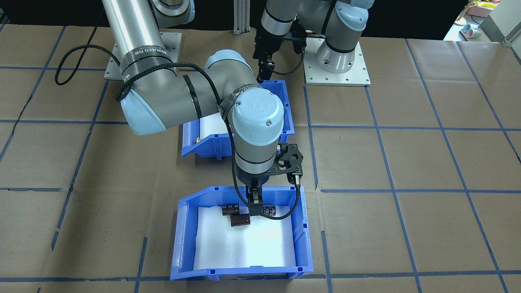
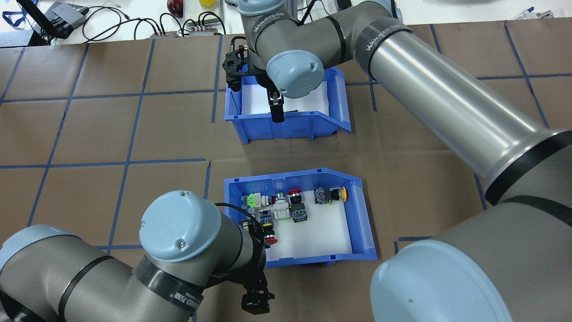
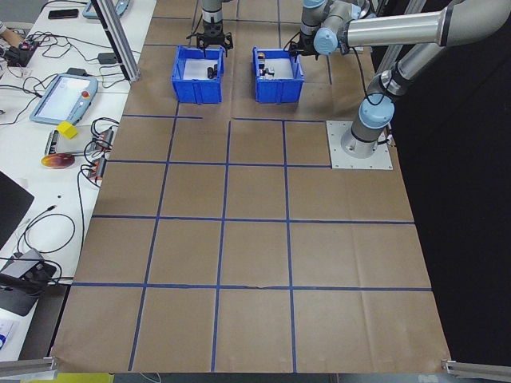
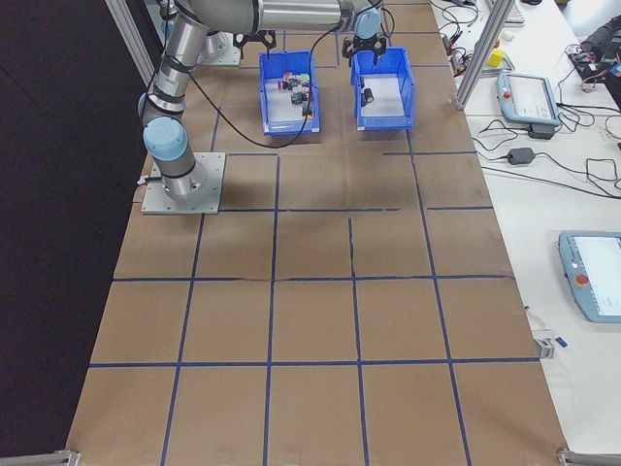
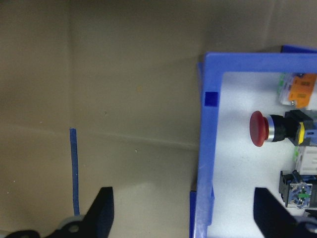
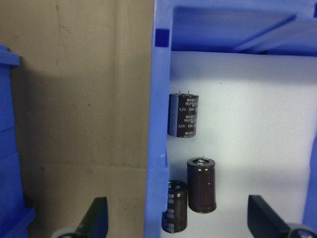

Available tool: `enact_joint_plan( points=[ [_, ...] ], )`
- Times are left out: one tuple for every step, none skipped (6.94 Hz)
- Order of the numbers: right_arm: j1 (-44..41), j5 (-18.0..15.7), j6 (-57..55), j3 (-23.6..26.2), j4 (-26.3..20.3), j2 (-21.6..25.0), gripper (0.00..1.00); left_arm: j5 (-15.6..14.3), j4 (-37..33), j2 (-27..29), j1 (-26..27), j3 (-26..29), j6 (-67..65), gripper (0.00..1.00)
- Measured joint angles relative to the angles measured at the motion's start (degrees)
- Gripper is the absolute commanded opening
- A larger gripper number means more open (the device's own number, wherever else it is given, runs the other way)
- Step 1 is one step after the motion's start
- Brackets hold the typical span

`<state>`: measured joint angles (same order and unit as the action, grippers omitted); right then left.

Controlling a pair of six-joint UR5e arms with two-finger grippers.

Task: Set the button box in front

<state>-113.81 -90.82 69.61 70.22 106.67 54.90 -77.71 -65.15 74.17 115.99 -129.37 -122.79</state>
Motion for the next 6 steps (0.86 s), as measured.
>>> enact_joint_plan(
  points=[
    [-0.3, 0.1, -2.1, 0.2, 1.3, -1.5, 1.00, 0.0, 2.6, 1.9, 1.1, -0.1, -1.8, 0.99],
    [-0.5, 0.0, -3.3, 0.3, 2.6, -3.1, 0.82, -0.2, 5.9, 4.4, 2.6, -0.1, -3.5, 0.99],
    [-0.5, 0.0, -3.7, 0.4, 3.2, -4.0, 0.61, -0.5, 8.3, 6.6, 3.8, -0.1, -4.4, 0.99],
    [-0.7, -0.1, -3.8, 0.4, 3.3, -4.2, 0.37, -0.6, 9.9, 8.3, 4.4, -0.1, -4.9, 0.98],
    [-1.2, -0.2, -3.7, 0.3, 3.2, -4.0, 0.25, -0.7, 10.9, 9.7, 5.1, -0.1, -5.4, 0.94],
    [-1.7, -0.3, -3.7, 0.2, 2.9, -3.8, 0.11, -0.8, 11.5, 11.4, 5.9, -0.1, -5.8, 0.82]
  ],
)
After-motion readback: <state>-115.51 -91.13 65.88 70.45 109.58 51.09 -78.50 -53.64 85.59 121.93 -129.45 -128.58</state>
